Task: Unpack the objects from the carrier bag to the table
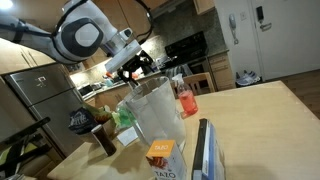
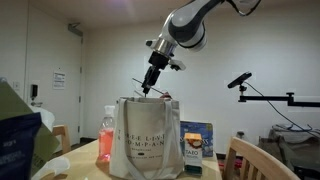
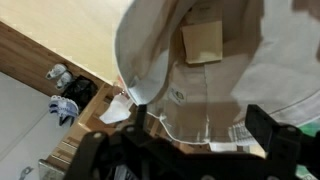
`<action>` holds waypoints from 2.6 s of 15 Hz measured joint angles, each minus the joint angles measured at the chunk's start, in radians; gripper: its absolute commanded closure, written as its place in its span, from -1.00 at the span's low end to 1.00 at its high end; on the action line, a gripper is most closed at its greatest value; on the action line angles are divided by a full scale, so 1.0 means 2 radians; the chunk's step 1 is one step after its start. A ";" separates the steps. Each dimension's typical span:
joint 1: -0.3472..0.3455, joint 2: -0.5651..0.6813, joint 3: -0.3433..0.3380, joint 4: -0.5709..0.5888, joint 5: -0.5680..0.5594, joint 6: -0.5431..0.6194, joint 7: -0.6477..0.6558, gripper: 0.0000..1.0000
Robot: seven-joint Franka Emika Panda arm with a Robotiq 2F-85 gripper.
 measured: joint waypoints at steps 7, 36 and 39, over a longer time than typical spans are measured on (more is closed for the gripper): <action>0.000 0.013 0.010 0.001 0.057 -0.028 -0.030 -1.00; 0.057 0.118 0.002 0.120 -0.019 -0.124 -0.008 -1.00; 0.061 0.130 0.002 0.143 -0.019 -0.138 -0.008 -1.00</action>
